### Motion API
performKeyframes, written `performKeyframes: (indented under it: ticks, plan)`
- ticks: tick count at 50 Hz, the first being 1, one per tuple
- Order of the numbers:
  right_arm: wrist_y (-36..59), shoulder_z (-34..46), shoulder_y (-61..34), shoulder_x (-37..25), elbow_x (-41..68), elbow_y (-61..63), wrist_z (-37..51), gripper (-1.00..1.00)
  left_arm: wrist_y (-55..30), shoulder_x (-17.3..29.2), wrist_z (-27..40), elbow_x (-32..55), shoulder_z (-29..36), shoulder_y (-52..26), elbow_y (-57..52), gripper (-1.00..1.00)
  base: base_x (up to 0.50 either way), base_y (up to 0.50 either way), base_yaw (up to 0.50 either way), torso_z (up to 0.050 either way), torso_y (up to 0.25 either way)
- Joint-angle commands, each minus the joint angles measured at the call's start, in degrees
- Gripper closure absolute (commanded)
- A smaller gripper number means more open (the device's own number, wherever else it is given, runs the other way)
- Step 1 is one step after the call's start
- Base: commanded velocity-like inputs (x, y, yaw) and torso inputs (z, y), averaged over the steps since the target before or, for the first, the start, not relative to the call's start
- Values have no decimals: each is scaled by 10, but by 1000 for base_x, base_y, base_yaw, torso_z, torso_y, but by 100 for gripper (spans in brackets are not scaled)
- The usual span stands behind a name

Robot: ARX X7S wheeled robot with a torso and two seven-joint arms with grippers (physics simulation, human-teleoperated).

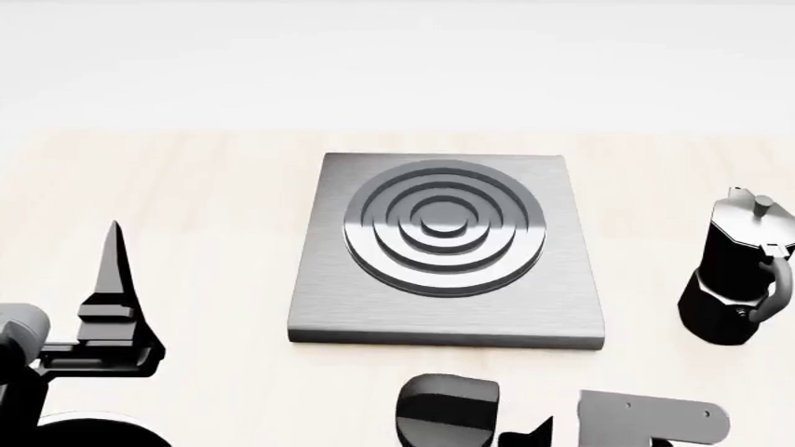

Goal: Turn on the stove.

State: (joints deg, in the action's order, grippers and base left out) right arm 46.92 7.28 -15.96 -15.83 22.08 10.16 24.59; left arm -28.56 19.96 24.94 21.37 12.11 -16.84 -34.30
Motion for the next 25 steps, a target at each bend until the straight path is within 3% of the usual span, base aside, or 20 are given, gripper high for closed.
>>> performKeyframes:
  ticks: [1, 25]
  plan:
    - [12, -9, 9, -8, 3, 34, 15, -100, -3, 2, 3, 2, 2, -1, -3, -100, 0, 0, 0, 0, 0]
    - [58, -14, 9, -20, 17, 136, 44, -100, 8, 4, 3, 4, 4, 0, 4, -100, 0, 0, 0, 0, 0]
